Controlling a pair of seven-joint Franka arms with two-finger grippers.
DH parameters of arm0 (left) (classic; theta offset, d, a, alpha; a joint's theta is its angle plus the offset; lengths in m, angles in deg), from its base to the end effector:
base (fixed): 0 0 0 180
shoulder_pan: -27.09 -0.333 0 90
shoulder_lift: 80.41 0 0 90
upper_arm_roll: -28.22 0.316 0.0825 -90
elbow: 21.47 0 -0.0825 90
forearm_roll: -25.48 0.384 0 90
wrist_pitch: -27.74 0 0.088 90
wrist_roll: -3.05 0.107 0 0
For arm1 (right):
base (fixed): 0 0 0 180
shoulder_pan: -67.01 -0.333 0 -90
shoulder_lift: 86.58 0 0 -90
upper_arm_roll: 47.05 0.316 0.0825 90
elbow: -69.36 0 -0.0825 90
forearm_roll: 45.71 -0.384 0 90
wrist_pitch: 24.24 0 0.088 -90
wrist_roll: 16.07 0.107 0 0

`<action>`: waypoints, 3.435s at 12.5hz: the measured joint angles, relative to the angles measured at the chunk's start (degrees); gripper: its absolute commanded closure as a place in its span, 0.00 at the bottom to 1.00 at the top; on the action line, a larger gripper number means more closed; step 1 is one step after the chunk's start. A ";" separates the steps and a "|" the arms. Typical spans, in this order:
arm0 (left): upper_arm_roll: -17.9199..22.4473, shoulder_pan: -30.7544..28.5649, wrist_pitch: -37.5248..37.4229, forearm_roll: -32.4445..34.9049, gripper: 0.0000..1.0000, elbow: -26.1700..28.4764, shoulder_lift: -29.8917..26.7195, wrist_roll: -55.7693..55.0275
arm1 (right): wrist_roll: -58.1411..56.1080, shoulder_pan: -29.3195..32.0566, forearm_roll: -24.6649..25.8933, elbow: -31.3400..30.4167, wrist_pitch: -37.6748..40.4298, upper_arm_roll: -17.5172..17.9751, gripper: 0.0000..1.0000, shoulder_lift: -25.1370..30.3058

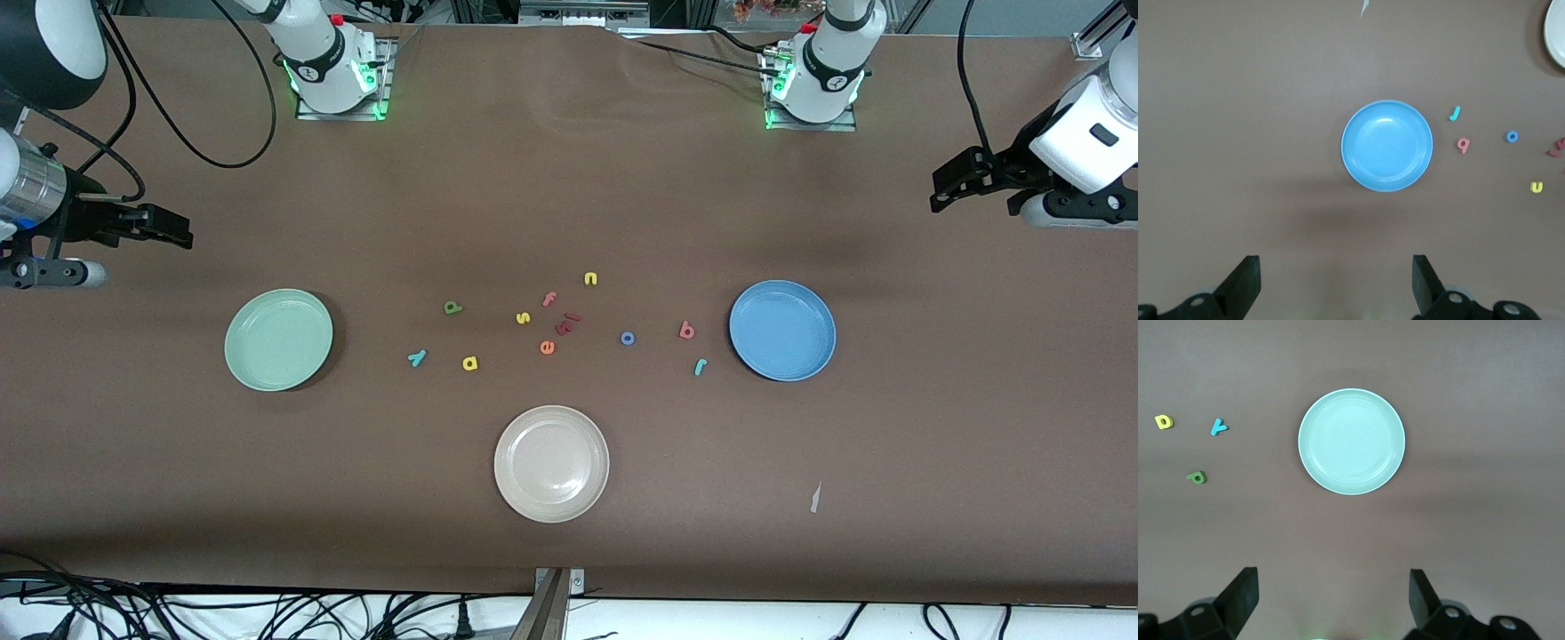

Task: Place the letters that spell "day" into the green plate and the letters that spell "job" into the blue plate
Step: 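Reach the left gripper to the cyan J while the right gripper reaches Y, then grasp the cyan J with the left gripper while the right gripper grasps Y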

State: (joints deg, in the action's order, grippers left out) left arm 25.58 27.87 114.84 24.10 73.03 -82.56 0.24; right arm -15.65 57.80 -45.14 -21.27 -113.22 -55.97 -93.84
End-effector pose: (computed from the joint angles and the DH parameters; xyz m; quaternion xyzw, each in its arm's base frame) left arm 0.5344 -0.0351 0.6040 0.9989 -0.0053 -0.0464 0.0087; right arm 0.5835 0.0068 0.5466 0.9969 -0.0010 -0.0768 0.0153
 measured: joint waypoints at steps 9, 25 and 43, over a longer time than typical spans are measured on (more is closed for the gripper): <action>-0.66 1.23 3.04 -0.08 0.00 -0.97 9.23 6.95 | 4.08 -3.00 -1.11 -0.31 -4.76 0.15 0.00 -3.03; -5.33 12.45 45.45 -0.11 0.37 2.54 41.68 7.26 | 45.04 -16.63 -7.56 -0.91 -28.08 0.41 0.00 -21.57; -3.36 15.31 51.17 1.24 1.00 1.56 42.87 6.47 | 71.00 -20.27 -8.65 -12.09 -50.13 0.24 0.12 -29.65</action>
State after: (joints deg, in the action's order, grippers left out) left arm 22.23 43.18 166.01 25.34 74.59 -39.69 6.71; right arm 55.35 37.53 -53.79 -33.36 -163.35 -55.72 -123.49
